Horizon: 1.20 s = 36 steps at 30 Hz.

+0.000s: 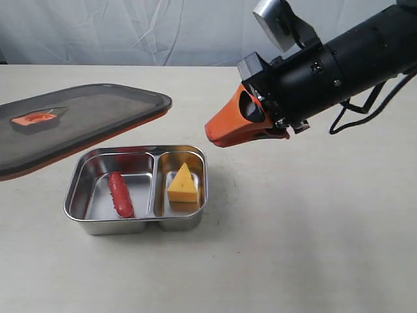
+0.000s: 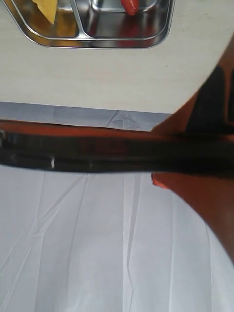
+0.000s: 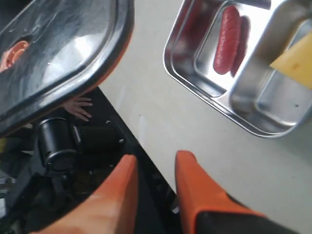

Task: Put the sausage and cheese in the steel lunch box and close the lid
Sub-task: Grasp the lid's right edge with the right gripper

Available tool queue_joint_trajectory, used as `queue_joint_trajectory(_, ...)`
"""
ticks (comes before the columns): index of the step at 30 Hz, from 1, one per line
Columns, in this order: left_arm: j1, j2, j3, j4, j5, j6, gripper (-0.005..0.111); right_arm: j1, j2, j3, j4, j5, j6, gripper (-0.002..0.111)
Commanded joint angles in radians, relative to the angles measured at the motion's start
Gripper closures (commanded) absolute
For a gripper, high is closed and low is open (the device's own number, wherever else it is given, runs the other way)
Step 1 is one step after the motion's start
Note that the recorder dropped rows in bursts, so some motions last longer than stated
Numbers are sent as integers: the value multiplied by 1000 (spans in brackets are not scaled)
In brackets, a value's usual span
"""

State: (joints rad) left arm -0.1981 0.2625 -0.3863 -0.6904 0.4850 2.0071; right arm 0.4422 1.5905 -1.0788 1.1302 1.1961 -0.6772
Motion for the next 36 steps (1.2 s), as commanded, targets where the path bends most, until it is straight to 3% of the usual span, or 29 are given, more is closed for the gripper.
queue_joint_trajectory(1,-4,-37,2,12,32,-30,107,-12,79,-3,101,25,-45,81)
queue_joint_trajectory(14,-4,-179,83,61,99,-43,107,-14,116,-24,153,25,-85,85)
queue_joint_trajectory(23,-4,-181,83,30,66,-36,107,-7,170,-67,123,25,149,85)
queue_joint_trajectory(25,-4,-181,83,32,65,-36,107,3,170,-67,122,25,196,78)
queue_joint_trajectory(28,-4,-181,87,35,61,-36,107,41,170,-67,136,25,234,57)
queue_joint_trajectory(36,-4,-181,87,35,67,-36,107,136,170,-67,312,25,288,55)
